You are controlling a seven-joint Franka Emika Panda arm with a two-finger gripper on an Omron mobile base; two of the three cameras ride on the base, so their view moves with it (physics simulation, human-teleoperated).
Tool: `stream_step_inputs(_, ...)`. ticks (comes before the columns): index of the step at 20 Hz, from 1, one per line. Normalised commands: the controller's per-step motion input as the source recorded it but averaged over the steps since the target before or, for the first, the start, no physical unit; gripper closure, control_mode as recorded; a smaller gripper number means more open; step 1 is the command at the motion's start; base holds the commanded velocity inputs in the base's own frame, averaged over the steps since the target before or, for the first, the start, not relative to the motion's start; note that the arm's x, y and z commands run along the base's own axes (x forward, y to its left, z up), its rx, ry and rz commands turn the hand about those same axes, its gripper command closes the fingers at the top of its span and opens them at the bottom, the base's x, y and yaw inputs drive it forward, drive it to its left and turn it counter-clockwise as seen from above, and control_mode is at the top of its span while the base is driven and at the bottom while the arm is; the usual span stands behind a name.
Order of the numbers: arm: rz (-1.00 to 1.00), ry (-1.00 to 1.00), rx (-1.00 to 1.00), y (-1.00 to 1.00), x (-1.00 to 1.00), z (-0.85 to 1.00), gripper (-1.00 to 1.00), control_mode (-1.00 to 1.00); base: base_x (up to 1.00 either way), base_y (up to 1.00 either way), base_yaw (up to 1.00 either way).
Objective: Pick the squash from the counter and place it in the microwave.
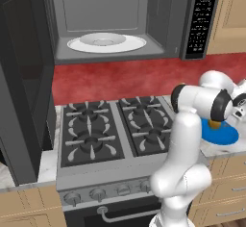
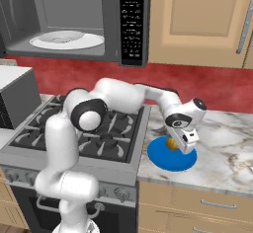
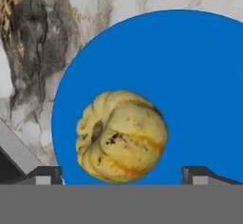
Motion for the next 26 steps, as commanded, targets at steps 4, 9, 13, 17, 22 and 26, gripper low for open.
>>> stream_step_inputs(4, -0.04, 0.0, -0.02, -0.02, 0.31, -0.15, -1.0, -1.0, 0.0, 0.0, 0.0)
stream_step_inputs(9, -0.05, 0.0, -0.02, -0.03, 0.14, -0.23, -1.0, -1.0, 0.0, 0.0, 0.0)
stream_step_inputs(13, -0.09, 0.04, 0.0, 0.0, 0.0, -0.19, -1.0, -1.0, 0.0, 0.0, 0.0)
stream_step_inputs(17, -0.1, 0.08, 0.0, 0.01, -0.06, -0.03, -1.0, -1.0, 0.0, 0.0, 0.0)
stream_step_inputs(22, -0.08, 0.09, -0.01, 0.14, -0.08, 0.0, -1.0, -1.0, 0.0, 0.0, 0.0)
stream_step_inputs(26, -0.06, 0.09, -0.01, 0.23, -0.04, 0.0, -1.0, -1.0, 0.0, 0.0, 0.0)
